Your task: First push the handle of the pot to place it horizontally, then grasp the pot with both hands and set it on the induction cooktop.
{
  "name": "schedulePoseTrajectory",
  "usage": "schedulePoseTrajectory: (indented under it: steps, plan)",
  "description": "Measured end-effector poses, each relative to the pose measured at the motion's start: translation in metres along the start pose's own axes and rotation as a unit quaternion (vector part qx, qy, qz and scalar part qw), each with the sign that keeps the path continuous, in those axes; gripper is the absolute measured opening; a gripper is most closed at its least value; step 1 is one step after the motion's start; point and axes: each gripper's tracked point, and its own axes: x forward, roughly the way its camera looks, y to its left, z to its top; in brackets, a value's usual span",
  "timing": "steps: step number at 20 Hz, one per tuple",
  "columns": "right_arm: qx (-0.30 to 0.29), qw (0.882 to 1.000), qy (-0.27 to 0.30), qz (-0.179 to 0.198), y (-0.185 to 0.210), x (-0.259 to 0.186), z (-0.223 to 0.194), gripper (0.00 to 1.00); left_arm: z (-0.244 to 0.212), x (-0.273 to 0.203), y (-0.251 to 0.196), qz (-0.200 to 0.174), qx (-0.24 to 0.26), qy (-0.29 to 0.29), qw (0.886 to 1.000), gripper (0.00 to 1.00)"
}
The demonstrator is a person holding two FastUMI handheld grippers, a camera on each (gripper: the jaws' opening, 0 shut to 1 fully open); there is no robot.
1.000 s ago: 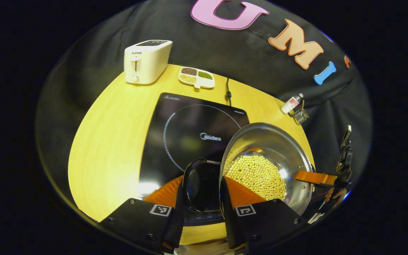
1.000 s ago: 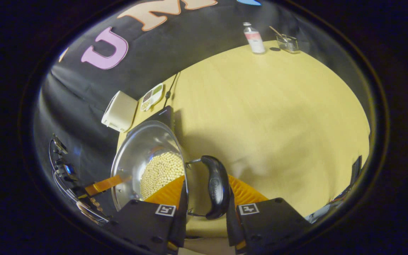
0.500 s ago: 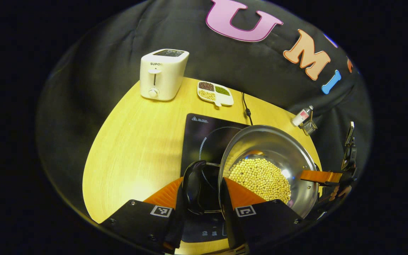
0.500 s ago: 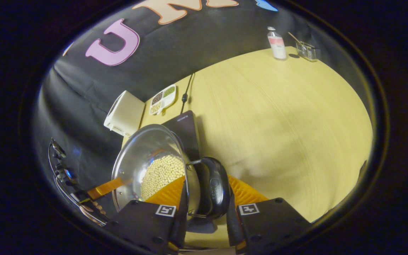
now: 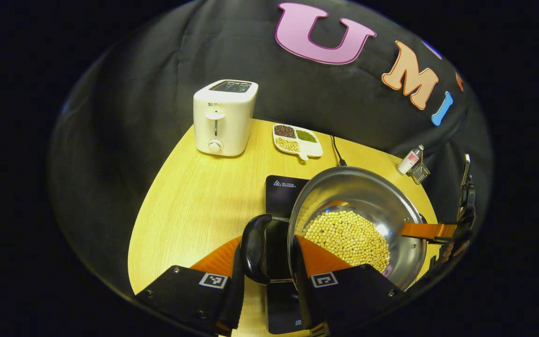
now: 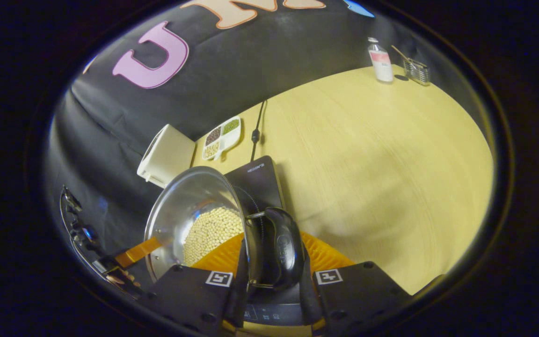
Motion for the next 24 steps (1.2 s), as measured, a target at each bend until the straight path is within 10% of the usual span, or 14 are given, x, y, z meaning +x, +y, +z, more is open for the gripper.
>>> schedulePoseTrajectory:
  steps: [15,18,20,23,24]
  plan:
    - [-0.005,1.0,-0.005,-0.003,-0.002,0.011,0.005,0.46,0.006,0.003,0.002,0.001,-0.007,-0.009,1.0,0.54]
    - [-0.009,1.0,-0.017,-0.02,-0.005,0.008,0.01,0.51,0.004,0.003,0.004,0.011,-0.016,-0.008,1.0,0.56]
    - [-0.003,0.999,-0.037,-0.019,-0.004,0.003,0.02,0.77,0.01,-0.003,0.012,0.042,-0.023,-0.024,0.999,0.61]
    - [-0.004,0.996,-0.092,-0.009,0.0,-0.014,0.045,1.0,0.039,-0.012,0.02,0.074,-0.012,-0.086,0.993,1.0]
    - [-0.01,0.994,-0.111,-0.012,-0.002,-0.023,0.052,0.92,0.047,-0.017,0.02,0.081,-0.003,-0.102,0.991,0.97]
